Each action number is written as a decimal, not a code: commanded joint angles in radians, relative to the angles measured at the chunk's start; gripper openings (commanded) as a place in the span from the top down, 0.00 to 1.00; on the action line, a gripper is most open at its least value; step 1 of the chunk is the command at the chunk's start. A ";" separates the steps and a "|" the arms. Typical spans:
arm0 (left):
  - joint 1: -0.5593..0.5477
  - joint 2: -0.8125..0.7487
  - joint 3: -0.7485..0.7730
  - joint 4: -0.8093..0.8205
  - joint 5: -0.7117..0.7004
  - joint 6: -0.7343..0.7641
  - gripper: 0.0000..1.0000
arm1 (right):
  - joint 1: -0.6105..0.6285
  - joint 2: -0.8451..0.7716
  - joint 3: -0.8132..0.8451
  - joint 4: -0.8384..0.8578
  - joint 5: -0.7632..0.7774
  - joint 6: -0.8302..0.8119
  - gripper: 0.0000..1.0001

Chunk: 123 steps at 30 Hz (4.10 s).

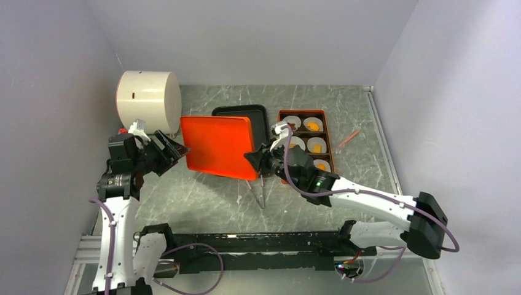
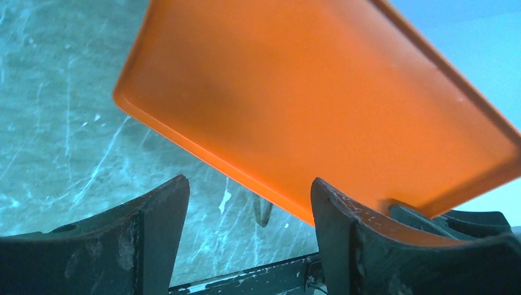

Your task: Pack the cookies

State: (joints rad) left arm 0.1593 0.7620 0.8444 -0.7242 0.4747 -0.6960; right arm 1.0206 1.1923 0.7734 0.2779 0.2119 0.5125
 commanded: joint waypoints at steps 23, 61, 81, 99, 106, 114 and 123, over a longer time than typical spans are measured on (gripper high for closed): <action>-0.044 0.016 0.126 0.189 0.205 -0.129 0.13 | 0.028 -0.258 0.033 0.183 0.003 -1.074 1.00; -0.077 0.046 0.005 0.414 0.297 -0.349 0.17 | 0.399 -0.057 -0.114 0.667 0.022 -2.105 1.00; -0.121 0.081 -0.076 0.580 0.305 -0.432 0.53 | 0.472 0.070 -0.199 0.825 0.074 -2.313 1.00; -0.122 0.096 -0.101 0.653 0.310 -0.479 0.95 | 0.477 0.116 -0.254 0.824 0.178 -2.271 0.45; -0.122 0.114 -0.090 0.717 0.275 -0.506 0.95 | 0.487 -0.012 -0.249 0.523 0.253 -1.992 0.21; -0.124 0.152 -0.117 0.883 0.208 -0.563 0.95 | 0.491 -0.124 -0.182 0.151 0.256 -1.570 0.17; -0.150 0.187 -0.202 1.076 0.153 -0.675 0.95 | 0.476 -0.284 -0.160 -0.053 0.225 -1.245 0.10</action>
State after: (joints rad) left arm 0.0227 0.9485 0.6731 0.1577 0.6594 -1.2858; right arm 1.5063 0.9848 0.5598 0.3122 0.4446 -0.9436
